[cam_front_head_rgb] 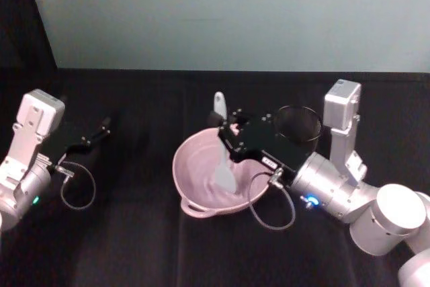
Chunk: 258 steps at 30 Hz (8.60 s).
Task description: Use the one hand to pick up the spoon and stir the clear water in the bowl.
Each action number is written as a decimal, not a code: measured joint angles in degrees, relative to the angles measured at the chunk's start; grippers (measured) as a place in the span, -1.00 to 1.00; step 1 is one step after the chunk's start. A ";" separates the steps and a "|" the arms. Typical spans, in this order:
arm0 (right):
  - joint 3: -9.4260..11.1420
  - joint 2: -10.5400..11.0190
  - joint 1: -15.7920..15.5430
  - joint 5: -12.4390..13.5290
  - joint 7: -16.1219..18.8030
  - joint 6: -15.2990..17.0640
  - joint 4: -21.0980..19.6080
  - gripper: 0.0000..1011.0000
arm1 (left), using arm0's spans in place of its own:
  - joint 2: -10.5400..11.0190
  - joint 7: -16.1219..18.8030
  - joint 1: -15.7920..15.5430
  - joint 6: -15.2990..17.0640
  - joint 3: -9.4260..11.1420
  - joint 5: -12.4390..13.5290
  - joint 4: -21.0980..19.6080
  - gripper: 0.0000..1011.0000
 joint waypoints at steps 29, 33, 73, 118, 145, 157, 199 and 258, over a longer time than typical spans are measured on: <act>1.59 -7.01 9.33 -4.69 -5.52 -12.39 17.06 -0.77 | 0.00 0.00 0.00 0.00 0.00 0.00 0.00 1.00; 2.59 -5.61 8.15 -5.59 -5.81 -12.13 15.37 -0.77 | 0.00 0.00 0.00 0.00 0.00 0.00 0.00 1.00; 16.22 1.81 7.61 27.44 -3.88 19.59 2.25 -0.77 | 0.00 0.00 0.00 0.00 0.00 0.00 0.00 1.00; 8.10 1.90 14.45 26.05 4.80 9.46 25.18 -0.77 | 0.00 0.00 0.00 0.00 0.00 0.00 0.00 1.00; 6.89 2.78 12.84 24.96 6.43 9.43 24.36 -0.77 | 0.00 0.00 0.00 0.00 0.00 0.00 0.00 1.00; 6.72 2.78 12.84 25.09 6.42 9.96 24.59 -0.77 | 0.00 0.00 0.00 0.00 0.00 0.00 0.00 1.00; 5.52 4.84 11.18 15.41 -0.81 2.65 20.04 0.98 | 0.00 0.00 0.00 0.00 0.00 0.00 0.00 1.00; 15.83 7.34 -3.00 -3.39 -14.55 -16.42 14.89 0.98 | 0.00 0.00 0.00 0.00 0.00 0.00 0.00 1.00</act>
